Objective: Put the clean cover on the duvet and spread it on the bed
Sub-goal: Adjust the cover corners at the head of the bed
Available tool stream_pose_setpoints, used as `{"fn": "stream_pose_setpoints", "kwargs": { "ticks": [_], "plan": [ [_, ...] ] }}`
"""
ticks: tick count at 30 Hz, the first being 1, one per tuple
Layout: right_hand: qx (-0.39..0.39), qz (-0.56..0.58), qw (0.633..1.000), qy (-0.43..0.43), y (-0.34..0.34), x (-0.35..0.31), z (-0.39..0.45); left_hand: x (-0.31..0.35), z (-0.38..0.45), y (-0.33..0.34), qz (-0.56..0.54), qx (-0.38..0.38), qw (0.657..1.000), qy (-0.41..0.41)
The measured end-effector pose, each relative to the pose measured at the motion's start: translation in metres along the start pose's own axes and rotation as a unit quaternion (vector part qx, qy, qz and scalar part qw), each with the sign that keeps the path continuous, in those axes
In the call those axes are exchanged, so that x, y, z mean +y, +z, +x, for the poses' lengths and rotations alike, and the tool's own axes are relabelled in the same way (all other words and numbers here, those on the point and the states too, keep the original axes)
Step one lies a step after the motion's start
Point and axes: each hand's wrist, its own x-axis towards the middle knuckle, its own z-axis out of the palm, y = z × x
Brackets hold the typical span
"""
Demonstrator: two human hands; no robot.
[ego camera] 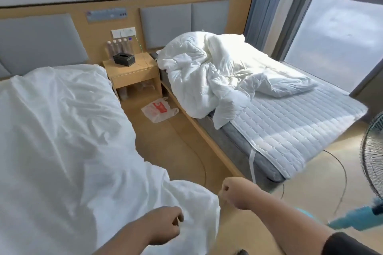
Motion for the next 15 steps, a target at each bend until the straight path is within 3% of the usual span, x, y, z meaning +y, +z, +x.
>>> {"fn": "stream_pose_setpoints", "kwargs": {
  "ticks": [3,10,15],
  "plan": [
    [0.049,0.069,0.996,-0.009,-0.020,0.043,0.020,0.041,0.043,-0.013,0.000,0.004,1.000,0.005],
    [-0.073,0.089,0.993,0.004,-0.052,0.154,0.039,0.119,0.123,-0.025,-0.035,-0.019,0.998,-0.039],
    [-0.061,0.114,0.992,-0.011,-0.088,0.172,0.053,0.131,0.141,-0.047,-0.076,0.038,0.994,-0.069]
  ]
}}
